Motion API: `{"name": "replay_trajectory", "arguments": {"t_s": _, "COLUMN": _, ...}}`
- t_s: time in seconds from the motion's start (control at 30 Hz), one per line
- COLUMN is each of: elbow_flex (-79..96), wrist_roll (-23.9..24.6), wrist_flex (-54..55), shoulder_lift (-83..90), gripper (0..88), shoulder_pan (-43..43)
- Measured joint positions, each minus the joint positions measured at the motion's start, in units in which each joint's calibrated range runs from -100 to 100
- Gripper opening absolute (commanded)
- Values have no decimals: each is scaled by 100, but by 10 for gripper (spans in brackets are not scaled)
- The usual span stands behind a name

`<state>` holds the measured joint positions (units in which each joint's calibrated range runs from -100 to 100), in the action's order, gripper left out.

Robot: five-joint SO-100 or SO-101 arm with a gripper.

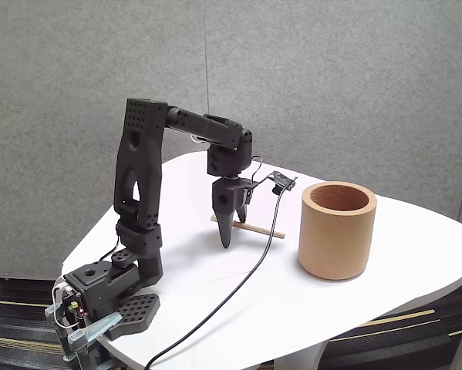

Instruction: Grab the pen and put it in the pen holder.

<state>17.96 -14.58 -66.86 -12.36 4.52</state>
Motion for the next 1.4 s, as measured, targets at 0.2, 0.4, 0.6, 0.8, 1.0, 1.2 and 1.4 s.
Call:
{"name": "replay_trajectory", "arguments": {"t_s": 0.2, "elbow_flex": -749, "wrist_roll": 0, "wrist_flex": -271, "shoulder_lift": -584, "gripper": 487, "shoulder_pan": -7}}
{"name": "replay_trajectory", "arguments": {"t_s": 0.4, "elbow_flex": -912, "wrist_roll": 0, "wrist_flex": -398, "shoulder_lift": -677, "gripper": 224, "shoulder_pan": -7}}
{"name": "replay_trajectory", "arguments": {"t_s": 0.6, "elbow_flex": -1011, "wrist_roll": 5, "wrist_flex": -347, "shoulder_lift": -669, "gripper": 3, "shoulder_pan": 125}}
{"name": "replay_trajectory", "arguments": {"t_s": 0.8, "elbow_flex": -1011, "wrist_roll": 5, "wrist_flex": -373, "shoulder_lift": -677, "gripper": 3, "shoulder_pan": 125}}
{"name": "replay_trajectory", "arguments": {"t_s": 1.0, "elbow_flex": -1011, "wrist_roll": 5, "wrist_flex": -373, "shoulder_lift": -677, "gripper": 3, "shoulder_pan": 147}}
{"name": "replay_trajectory", "arguments": {"t_s": 1.2, "elbow_flex": -1011, "wrist_roll": 5, "wrist_flex": -373, "shoulder_lift": -677, "gripper": 3, "shoulder_pan": 147}}
{"name": "replay_trajectory", "arguments": {"t_s": 1.4, "elbow_flex": -1227, "wrist_roll": -10, "wrist_flex": -390, "shoulder_lift": -711, "gripper": 3, "shoulder_pan": 206}}
